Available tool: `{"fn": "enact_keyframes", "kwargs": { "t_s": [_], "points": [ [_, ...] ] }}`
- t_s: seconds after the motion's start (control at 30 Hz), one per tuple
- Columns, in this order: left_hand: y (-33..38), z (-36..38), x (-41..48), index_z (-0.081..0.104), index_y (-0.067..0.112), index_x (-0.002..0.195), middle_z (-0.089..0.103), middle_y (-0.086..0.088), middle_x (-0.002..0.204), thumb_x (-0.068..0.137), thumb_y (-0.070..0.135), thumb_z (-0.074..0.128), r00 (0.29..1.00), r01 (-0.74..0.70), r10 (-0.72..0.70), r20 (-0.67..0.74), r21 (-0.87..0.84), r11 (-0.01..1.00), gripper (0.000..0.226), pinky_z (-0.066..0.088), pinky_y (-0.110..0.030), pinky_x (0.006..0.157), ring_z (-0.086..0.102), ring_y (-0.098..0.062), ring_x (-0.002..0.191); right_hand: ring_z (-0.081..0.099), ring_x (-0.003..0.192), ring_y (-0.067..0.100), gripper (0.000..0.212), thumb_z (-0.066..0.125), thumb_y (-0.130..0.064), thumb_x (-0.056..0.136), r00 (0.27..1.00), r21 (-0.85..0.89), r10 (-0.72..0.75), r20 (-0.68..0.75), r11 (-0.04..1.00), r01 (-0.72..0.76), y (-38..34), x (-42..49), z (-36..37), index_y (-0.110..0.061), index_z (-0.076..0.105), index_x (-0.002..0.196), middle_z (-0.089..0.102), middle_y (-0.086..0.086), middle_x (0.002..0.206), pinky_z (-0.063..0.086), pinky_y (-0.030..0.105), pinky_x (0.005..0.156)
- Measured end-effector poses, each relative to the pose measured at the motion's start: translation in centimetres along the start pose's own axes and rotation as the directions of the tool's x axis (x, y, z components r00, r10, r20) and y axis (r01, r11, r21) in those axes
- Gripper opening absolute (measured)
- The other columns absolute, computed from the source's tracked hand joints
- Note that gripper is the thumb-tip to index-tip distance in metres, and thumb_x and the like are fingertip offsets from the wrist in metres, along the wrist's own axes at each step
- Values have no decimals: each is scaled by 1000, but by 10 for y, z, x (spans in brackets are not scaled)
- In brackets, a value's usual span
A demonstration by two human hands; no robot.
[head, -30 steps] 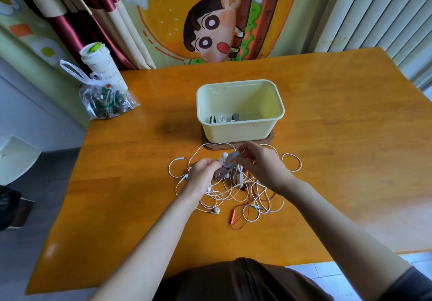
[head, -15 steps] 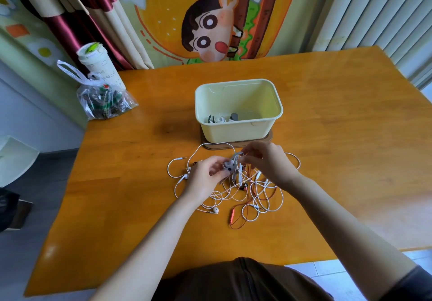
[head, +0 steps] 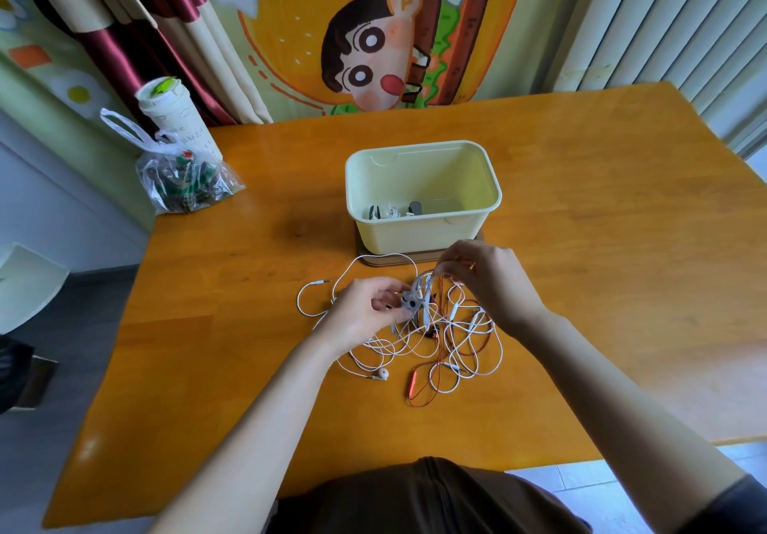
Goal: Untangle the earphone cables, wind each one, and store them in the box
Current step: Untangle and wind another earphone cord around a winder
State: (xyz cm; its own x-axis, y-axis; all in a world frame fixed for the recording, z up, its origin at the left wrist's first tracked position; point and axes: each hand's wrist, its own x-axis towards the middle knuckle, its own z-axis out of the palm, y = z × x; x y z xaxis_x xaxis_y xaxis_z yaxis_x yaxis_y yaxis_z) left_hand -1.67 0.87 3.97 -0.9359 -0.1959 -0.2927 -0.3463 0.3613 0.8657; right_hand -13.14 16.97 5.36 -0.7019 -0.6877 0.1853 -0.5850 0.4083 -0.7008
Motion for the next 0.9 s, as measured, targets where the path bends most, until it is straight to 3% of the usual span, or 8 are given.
{"fn": "enact_keyframes", "kwargs": {
  "t_s": [0.13,0.27,0.4,0.5,0.67,0.77,0.9],
  "points": [
    [7,-4,1,63,13,116,66,1,92,82,10,72,1000,14,-14,17,-3,1000,35,53,-22,70,60,-9,79,59,67,2,5,63,-15,88,999,26,-14,-35,1000,15,-1,2,1,-15,66,84,58,-17,73,50,23,63],
    [9,-1,0,60,15,117,65,4,91,85,8,68,999,25,-29,-37,-97,995,33,52,-23,61,60,-15,79,61,65,7,8,59,-13,91,997,100,46,-64,994,-40,-2,3,2,-15,63,83,61,-6,70,47,16,61],
    [14,2,-1,60,26,104,68,8,88,88,8,65,999,-11,-3,-49,-272,962,25,46,-16,56,62,-4,75,58,63,-2,9,57,-12,92,992,169,121,-39,979,-112,-2,2,8,-12,62,85,59,-10,67,44,8,61],
    [21,3,1,63,19,101,70,4,82,87,3,63,995,11,-55,-79,-474,880,20,48,-17,55,62,-3,66,57,59,-2,11,58,-18,92,985,186,170,-5,968,-166,-1,-2,17,-16,61,82,59,-11,65,43,10,58],
    [20,7,5,62,4,106,70,-10,91,88,-3,60,978,-19,-131,-163,-695,719,19,57,-22,64,68,-14,71,50,52,0,25,57,-18,93,981,275,193,-27,945,-178,-12,-11,33,-30,53,71,53,-11,57,37,11,52],
    [19,9,7,60,-2,112,70,-14,95,89,-2,59,967,-19,-177,-183,-745,667,23,58,-22,67,69,-15,72,49,51,-1,21,55,-17,94,980,279,201,-9,941,-191,-17,-12,38,-25,56,75,52,-10,58,37,11,50],
    [16,7,9,62,0,105,69,-14,96,90,0,58,948,-34,-229,-219,-788,615,16,57,-21,65,70,-17,78,48,51,0,14,54,-16,94,977,252,204,57,944,-212,-17,-12,38,-16,62,82,57,-7,63,38,13,50]
  ]
}}
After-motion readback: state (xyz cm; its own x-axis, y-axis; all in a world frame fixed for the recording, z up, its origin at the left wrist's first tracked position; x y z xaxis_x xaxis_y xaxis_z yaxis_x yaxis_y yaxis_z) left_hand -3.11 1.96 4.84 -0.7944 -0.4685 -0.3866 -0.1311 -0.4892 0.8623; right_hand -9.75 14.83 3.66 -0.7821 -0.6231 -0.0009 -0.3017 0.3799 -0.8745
